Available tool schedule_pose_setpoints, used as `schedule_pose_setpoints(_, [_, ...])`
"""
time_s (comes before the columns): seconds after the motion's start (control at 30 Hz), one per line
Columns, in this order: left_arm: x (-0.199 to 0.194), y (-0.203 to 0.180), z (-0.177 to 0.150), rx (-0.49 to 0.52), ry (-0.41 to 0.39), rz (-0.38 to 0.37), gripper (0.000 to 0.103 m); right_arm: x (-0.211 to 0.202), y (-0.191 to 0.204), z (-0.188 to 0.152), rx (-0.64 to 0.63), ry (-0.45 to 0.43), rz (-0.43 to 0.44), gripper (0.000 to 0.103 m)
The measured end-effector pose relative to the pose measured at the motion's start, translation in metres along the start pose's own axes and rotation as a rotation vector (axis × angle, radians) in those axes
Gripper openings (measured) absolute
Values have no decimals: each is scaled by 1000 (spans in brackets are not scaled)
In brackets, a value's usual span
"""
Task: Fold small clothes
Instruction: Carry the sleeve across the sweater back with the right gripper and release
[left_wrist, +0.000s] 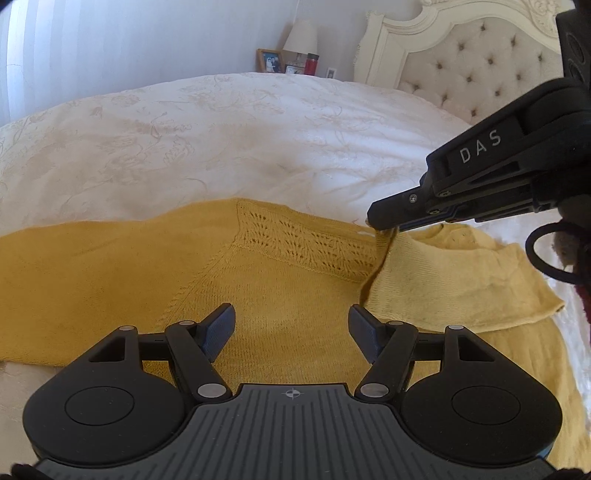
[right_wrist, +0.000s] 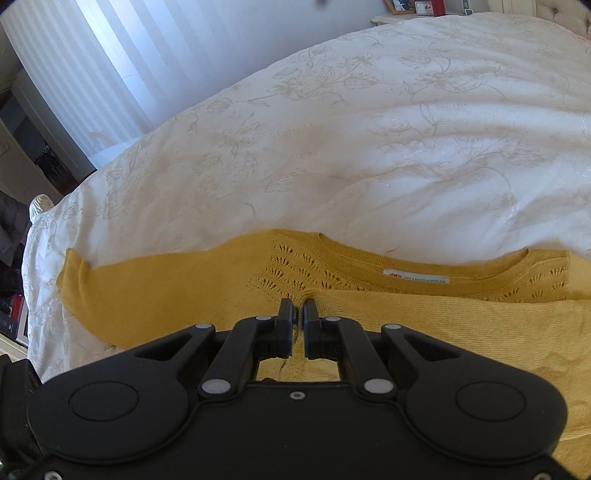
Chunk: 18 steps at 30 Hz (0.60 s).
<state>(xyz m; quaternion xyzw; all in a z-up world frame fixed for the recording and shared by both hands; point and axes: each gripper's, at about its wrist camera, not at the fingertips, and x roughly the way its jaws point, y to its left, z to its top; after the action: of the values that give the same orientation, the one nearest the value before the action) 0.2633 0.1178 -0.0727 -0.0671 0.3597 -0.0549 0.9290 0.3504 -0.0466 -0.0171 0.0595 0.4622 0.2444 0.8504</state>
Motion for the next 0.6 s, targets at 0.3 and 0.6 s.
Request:
schedule_pose_setpoints(0.3, [-15,27,13,-117,-78,106,67,-14,1,-31,-38,-187,-180,28])
schedule_pose_setpoints(0.6, [-6,56,20,-202,-25,146,67,30,46,-82,-282,-188,-300,48])
